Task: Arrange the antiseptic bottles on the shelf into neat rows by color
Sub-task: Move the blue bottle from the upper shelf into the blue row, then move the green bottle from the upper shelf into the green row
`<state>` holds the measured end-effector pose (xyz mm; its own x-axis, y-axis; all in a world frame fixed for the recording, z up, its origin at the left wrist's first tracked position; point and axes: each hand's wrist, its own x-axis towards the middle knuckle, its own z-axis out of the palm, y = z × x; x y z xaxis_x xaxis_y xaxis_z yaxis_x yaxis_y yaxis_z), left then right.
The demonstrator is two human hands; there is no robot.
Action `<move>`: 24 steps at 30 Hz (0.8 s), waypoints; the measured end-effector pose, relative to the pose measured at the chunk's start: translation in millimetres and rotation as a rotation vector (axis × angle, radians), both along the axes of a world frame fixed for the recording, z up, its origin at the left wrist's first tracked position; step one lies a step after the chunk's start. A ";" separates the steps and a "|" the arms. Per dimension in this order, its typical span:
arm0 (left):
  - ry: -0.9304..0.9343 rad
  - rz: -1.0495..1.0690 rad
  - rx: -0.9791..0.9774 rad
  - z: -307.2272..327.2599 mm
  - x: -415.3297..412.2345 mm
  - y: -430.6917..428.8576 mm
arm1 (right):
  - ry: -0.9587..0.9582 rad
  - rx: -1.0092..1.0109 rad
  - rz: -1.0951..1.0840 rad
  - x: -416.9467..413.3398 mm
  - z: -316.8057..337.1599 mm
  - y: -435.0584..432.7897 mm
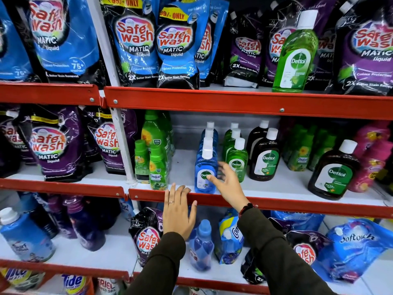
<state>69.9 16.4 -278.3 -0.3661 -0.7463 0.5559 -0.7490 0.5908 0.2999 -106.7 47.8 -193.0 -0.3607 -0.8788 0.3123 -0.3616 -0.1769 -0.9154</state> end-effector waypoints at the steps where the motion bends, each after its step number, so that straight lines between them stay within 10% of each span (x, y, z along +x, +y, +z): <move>1: 0.000 0.001 -0.002 -0.4 -0.1 -0.1 | -0.001 0.000 -0.001 -0.1 -0.3 -0.5; 11: -0.015 0.026 -0.009 -2.3 -1.5 -1.0 | 0.049 0.016 -0.037 1.6 -1.6 3.1; 24: 0.188 -0.027 -0.130 54.0 -26.1 17.8 | 0.707 -0.283 -0.512 -14.3 38.9 54.2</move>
<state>43.8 34.2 -224.3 -0.2659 -0.6555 0.7068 -0.6708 0.6524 0.3527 -120.9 102.0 -154.2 -0.3281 -0.5214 0.7877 -0.9171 -0.0243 -0.3980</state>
